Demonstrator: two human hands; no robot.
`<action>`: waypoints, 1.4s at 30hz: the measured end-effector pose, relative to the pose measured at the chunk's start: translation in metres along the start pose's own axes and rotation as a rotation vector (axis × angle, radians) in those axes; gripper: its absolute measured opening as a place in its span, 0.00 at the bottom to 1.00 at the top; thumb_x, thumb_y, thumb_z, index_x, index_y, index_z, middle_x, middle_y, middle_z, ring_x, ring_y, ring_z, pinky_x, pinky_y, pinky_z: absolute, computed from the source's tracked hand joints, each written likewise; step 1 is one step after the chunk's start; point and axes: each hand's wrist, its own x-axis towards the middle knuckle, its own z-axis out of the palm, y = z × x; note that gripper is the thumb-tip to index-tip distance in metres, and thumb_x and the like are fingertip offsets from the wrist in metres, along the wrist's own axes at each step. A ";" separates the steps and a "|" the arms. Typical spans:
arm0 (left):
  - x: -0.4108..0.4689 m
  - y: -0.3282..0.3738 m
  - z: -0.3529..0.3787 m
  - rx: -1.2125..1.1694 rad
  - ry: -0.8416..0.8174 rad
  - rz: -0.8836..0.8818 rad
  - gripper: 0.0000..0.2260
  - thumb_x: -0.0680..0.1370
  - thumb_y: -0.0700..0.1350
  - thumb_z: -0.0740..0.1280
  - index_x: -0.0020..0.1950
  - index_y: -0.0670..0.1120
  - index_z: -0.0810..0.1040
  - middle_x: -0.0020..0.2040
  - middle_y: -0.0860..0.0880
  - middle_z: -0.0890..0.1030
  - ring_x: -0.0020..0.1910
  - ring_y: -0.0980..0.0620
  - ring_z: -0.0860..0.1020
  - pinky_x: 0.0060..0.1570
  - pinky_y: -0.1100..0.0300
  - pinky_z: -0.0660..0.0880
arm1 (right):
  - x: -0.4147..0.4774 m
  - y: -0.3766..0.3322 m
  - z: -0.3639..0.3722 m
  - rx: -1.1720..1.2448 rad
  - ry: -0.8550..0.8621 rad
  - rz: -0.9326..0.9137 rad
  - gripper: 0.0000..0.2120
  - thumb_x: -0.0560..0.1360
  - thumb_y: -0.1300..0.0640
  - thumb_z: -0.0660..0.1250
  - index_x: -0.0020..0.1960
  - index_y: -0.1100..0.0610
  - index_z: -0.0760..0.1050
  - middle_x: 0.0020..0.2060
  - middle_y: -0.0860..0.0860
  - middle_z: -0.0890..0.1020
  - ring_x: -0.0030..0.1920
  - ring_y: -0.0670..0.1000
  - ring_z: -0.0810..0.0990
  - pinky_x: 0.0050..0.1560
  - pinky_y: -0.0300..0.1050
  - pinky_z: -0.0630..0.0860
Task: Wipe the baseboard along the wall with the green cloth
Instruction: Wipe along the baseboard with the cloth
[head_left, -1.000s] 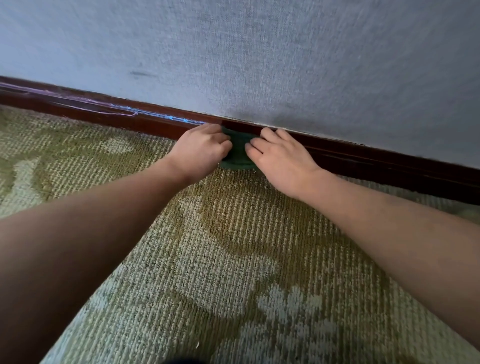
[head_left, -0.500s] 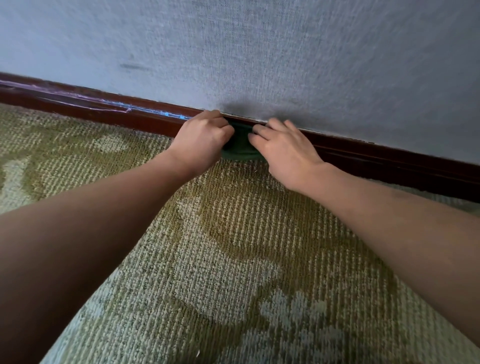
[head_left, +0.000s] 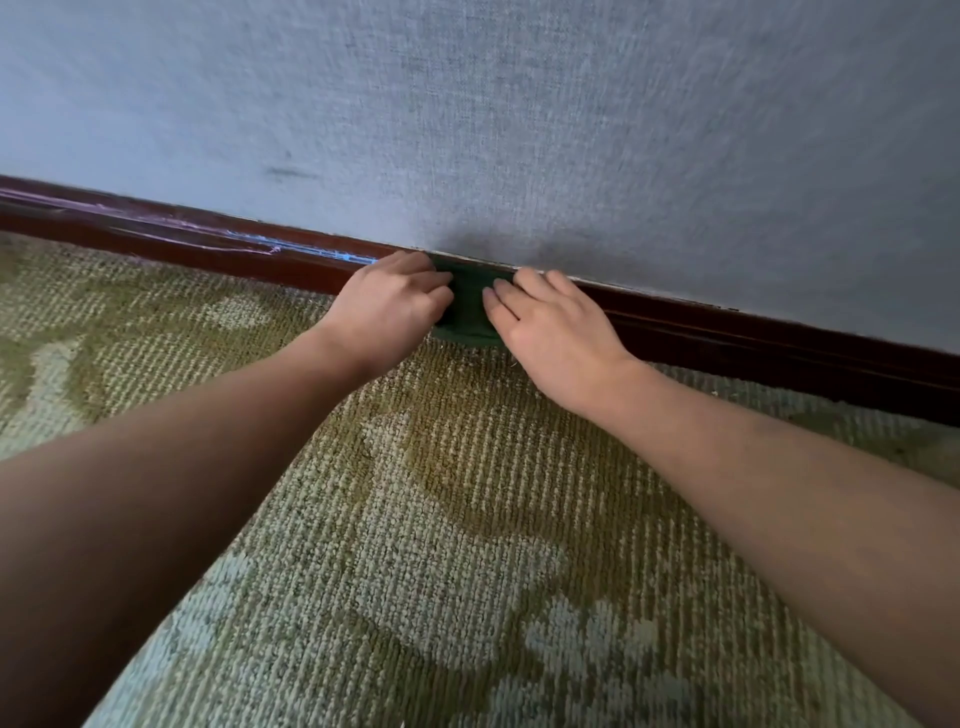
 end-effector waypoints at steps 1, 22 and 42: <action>0.001 -0.001 -0.001 0.005 0.002 -0.009 0.03 0.64 0.28 0.66 0.35 0.32 0.79 0.38 0.36 0.82 0.39 0.39 0.81 0.39 0.48 0.80 | 0.001 0.000 -0.001 -0.009 0.000 0.006 0.24 0.78 0.64 0.53 0.72 0.66 0.54 0.69 0.59 0.65 0.68 0.56 0.59 0.66 0.46 0.55; 0.011 -0.003 0.010 -0.079 0.024 -0.114 0.08 0.56 0.25 0.69 0.29 0.34 0.75 0.28 0.38 0.77 0.29 0.41 0.77 0.31 0.54 0.76 | 0.009 -0.003 0.009 0.014 -0.021 0.002 0.23 0.77 0.65 0.54 0.71 0.66 0.57 0.67 0.58 0.68 0.65 0.55 0.62 0.63 0.46 0.57; 0.015 0.005 0.014 -0.050 -0.023 -0.005 0.04 0.65 0.27 0.67 0.37 0.32 0.79 0.35 0.36 0.81 0.37 0.39 0.80 0.40 0.47 0.79 | -0.004 0.007 0.013 -0.057 -0.019 0.030 0.22 0.77 0.65 0.49 0.71 0.68 0.57 0.64 0.58 0.71 0.63 0.56 0.66 0.63 0.46 0.59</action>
